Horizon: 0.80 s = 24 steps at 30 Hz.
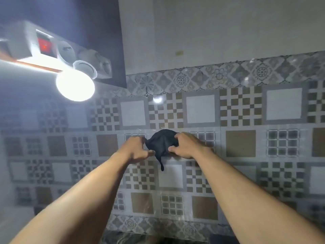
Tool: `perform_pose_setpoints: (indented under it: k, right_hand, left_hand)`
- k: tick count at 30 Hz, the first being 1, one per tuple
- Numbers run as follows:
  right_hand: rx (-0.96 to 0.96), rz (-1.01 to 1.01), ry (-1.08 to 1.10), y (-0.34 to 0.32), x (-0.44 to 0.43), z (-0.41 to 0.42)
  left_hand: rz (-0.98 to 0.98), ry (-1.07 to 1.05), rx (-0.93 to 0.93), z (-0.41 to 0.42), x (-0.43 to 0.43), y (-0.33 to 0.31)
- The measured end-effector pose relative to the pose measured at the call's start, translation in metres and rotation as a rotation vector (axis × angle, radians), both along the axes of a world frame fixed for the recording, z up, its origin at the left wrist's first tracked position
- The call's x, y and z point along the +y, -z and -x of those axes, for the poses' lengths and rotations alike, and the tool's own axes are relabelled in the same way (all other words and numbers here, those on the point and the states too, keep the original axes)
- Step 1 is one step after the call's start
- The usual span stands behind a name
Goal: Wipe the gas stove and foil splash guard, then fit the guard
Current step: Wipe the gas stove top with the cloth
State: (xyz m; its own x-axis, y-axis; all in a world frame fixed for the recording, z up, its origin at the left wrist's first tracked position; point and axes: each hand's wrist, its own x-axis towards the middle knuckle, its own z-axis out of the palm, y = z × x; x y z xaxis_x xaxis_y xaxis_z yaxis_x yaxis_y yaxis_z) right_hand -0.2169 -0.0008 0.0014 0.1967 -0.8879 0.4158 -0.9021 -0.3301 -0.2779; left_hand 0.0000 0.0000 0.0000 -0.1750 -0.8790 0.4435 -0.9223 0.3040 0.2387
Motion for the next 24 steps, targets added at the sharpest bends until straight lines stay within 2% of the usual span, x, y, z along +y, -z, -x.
perform_pose_setpoints:
  k: [11,17,20,24]
  right_hand:
    - [0.075,0.260,0.113,0.008,-0.056,-0.011]
    - [0.112,0.417,0.109,0.012,-0.070,-0.019]
    - [0.073,0.427,0.092,0.013,-0.073,-0.026]
    - [-0.116,0.324,0.101,0.010,-0.076,-0.028]
  left_hand:
    - [0.230,-0.066,0.026,0.023,-0.064,0.019]
    - [0.240,-0.062,0.123,0.024,-0.069,0.020]
    - [0.221,-0.038,0.195,0.019,-0.070,0.013]
    - [0.203,-0.001,0.261,0.013,-0.066,0.002]
